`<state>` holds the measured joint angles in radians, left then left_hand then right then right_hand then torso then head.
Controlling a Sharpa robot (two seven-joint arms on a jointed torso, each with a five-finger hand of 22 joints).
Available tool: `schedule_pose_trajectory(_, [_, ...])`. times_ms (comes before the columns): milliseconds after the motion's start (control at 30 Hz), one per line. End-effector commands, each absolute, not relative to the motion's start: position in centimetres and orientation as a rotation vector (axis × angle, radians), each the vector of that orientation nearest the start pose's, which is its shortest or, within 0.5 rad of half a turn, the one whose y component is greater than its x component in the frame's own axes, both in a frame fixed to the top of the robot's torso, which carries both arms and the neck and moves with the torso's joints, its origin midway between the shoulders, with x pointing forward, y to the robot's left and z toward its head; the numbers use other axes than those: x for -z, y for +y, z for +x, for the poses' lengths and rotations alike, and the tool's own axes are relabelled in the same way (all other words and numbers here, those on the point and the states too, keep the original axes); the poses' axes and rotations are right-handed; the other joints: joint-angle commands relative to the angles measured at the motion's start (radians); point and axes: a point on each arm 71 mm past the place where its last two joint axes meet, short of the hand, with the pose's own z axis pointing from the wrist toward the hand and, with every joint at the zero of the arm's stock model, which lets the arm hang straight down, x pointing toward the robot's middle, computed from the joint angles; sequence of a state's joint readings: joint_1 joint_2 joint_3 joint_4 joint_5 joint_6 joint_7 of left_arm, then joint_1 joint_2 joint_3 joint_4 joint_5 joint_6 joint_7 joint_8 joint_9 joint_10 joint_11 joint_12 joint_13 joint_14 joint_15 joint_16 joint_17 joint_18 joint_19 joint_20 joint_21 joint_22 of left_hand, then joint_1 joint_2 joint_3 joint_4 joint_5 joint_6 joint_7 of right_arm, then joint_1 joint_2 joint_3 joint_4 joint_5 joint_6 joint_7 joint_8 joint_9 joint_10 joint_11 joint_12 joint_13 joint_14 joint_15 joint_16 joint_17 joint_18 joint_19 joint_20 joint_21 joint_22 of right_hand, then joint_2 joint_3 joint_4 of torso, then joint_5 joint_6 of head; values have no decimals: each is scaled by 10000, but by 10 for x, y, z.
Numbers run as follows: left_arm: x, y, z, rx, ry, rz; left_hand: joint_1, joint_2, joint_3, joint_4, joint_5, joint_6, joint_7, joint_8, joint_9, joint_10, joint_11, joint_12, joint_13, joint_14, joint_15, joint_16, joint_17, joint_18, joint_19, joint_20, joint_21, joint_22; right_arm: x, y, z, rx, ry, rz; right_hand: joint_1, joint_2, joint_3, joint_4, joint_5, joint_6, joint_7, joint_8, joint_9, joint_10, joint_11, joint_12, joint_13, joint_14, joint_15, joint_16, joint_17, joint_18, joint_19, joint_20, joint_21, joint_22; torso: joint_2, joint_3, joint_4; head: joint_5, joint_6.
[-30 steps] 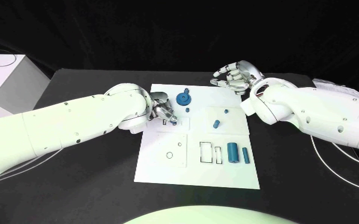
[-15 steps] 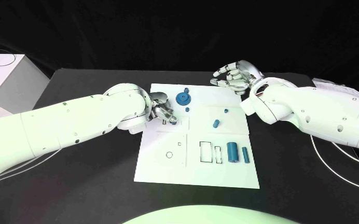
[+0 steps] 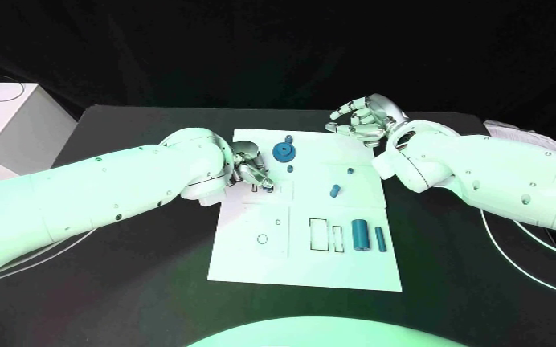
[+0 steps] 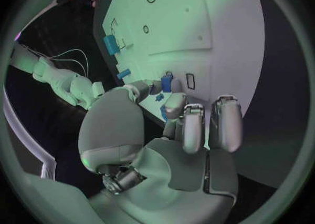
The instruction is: Assemble the parts on the task board
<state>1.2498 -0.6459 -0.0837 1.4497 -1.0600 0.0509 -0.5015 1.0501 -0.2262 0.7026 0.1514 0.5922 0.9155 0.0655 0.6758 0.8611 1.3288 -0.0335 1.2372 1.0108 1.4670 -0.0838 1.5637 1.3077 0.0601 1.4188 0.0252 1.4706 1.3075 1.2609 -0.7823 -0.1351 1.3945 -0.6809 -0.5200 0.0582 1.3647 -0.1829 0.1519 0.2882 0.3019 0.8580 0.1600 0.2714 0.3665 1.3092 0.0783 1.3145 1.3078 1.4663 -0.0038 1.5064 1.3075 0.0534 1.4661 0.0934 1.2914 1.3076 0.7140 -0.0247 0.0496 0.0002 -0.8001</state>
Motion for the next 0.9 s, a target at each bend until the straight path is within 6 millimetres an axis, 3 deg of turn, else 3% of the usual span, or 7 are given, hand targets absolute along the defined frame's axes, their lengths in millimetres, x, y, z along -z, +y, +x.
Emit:
schedule_pose_trajectory(33, [218, 136, 488, 5337, 22921, -1061, 67, 165, 1885, -1937, 3, 269, -262, 55, 119, 46, -15, -5, -11, 1026, -48, 52, 2593, -73, 48, 6, 45, 332, 193, -222, 513, -9189, 16101, 5728, -87, 44, -29, 6, 37, -93, -6, 37, 13, -2, -24, -17, 51, 659, 30, -62, 1319, 82, -12, 70, -53, 819, -5, 3, -4, -3, 23])
schedule_pose_trajectory(433, [220, 133, 486, 5302, 23354, -688, 104, 149, 1887, -1974, -11, 267, -262, 46, 122, 38, -17, -21, -28, 1038, -52, 71, 2631, -80, 66, -1, 56, 359, 195, -222, 513, -9171, 16123, 5748, -87, 44, -29, 6, 37, -93, -6, 37, 13, -2, -24, -17, 51, 659, 30, -62, 1319, 82, -12, 70, -53, 819, -1, 14, -3, 2, -1])
schedule_pose_trajectory(900, [221, 132, 488, 5215, 23422, -554, 112, 148, 1886, -1979, -16, 267, -260, 44, 123, 28, -16, -38, -53, 1036, -52, 67, 2623, -80, 65, -3, 55, 358, 195, -222, 513, -9166, 16126, 5750, -87, 44, -29, 6, 37, -93, -6, 37, 13, -2, -24, -17, 51, 659, 30, -62, 1319, 82, -12, 70, -53, 819, -1, -1, 10, -14, -11])
